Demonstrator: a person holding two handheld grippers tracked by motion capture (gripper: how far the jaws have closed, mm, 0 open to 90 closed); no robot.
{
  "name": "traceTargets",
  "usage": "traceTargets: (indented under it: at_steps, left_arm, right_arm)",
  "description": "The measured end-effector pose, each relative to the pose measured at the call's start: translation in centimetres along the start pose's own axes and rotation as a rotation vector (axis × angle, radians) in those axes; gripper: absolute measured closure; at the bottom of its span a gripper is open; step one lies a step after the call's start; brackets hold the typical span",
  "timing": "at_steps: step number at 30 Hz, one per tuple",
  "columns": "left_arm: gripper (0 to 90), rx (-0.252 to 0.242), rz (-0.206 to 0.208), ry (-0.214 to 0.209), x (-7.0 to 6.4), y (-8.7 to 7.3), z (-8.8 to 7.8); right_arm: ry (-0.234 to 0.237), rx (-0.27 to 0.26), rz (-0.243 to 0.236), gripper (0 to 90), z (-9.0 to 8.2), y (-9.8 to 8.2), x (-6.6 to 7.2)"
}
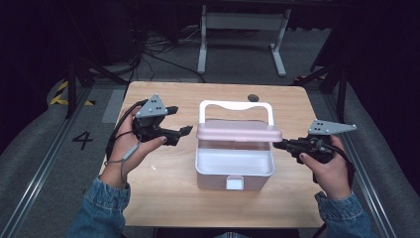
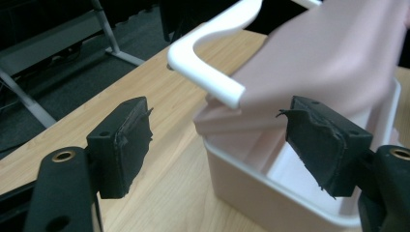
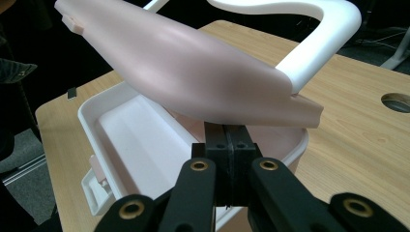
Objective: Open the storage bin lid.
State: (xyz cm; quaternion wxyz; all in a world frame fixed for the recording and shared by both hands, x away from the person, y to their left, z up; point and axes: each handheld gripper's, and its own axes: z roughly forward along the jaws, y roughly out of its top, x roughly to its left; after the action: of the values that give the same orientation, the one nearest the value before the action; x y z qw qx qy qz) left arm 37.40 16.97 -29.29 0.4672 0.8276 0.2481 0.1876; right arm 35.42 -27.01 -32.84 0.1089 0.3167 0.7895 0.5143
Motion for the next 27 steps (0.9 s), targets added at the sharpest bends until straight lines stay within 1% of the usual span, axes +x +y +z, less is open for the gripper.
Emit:
traceTargets:
  at_steps: [2,3,4,5,6,7,10,14,17,21,24,25,26,27]
  left_arm:
    - [24.7,0.019,0.015,0.035,-0.2,-0.5,-0.2]
    - [24.7,0.034,0.032,0.051,-0.4,-0.8,-0.2]
    - [24.7,0.042,0.041,0.058,-0.6,-1.1,-0.1]
    - [24.7,0.041,0.051,0.061,-0.7,-1.2,-0.1]
    - [24.7,0.041,0.057,0.053,-1.0,-1.4,0.0]
    - [24.6,0.032,0.056,0.047,-1.2,-1.5,0.2]
    - [24.3,0.024,0.054,0.031,-1.8,-1.6,0.6]
    - [23.3,0.005,0.075,0.020,-2.3,-1.5,1.5]
    - [22.7,-0.021,0.115,0.012,-2.8,-1.2,2.4]
    - [22.5,-0.045,0.124,-0.004,-3.2,-0.6,3.5]
    - [22.5,-0.056,0.133,-0.009,-3.3,-0.3,4.0]
    - [22.8,-0.068,0.138,-0.011,-3.4,-0.3,4.2]
    - [23.1,-0.093,0.145,-0.009,-3.5,-0.2,4.5]
    - [23.1,-0.093,0.145,-0.009,-3.5,-0.2,4.5]
  right_arm:
    - [-0.006,0.002,-0.001,90.0,0.1,0.0,0.1]
    - [-0.008,0.001,-0.002,90.0,0.1,0.0,0.1]
    - [-0.008,0.001,-0.001,90.0,0.1,0.0,0.1]
    - [-0.007,0.001,-0.001,90.0,0.1,0.1,0.2]
    - [-0.005,0.001,-0.003,90.0,0.1,0.1,0.2]
    - [-0.006,-0.001,-0.004,90.0,0.1,0.1,0.2]
    - [0.001,-0.004,-0.001,90.0,0.2,0.3,0.3]
    - [0.013,-0.005,0.010,90.0,0.3,0.2,0.1]
    - [0.014,-0.011,0.007,90.0,0.3,0.3,0.2]
    - [0.021,-0.016,0.015,90.0,0.3,0.3,0.2]
    - [0.025,-0.020,0.016,90.0,0.3,0.3,0.2]
    - [0.026,-0.020,0.017,90.0,0.2,0.3,0.2]
    - [0.027,-0.020,0.019,90.0,0.2,0.3,0.1]
    - [0.027,-0.020,0.019,90.0,0.2,0.3,0.1]
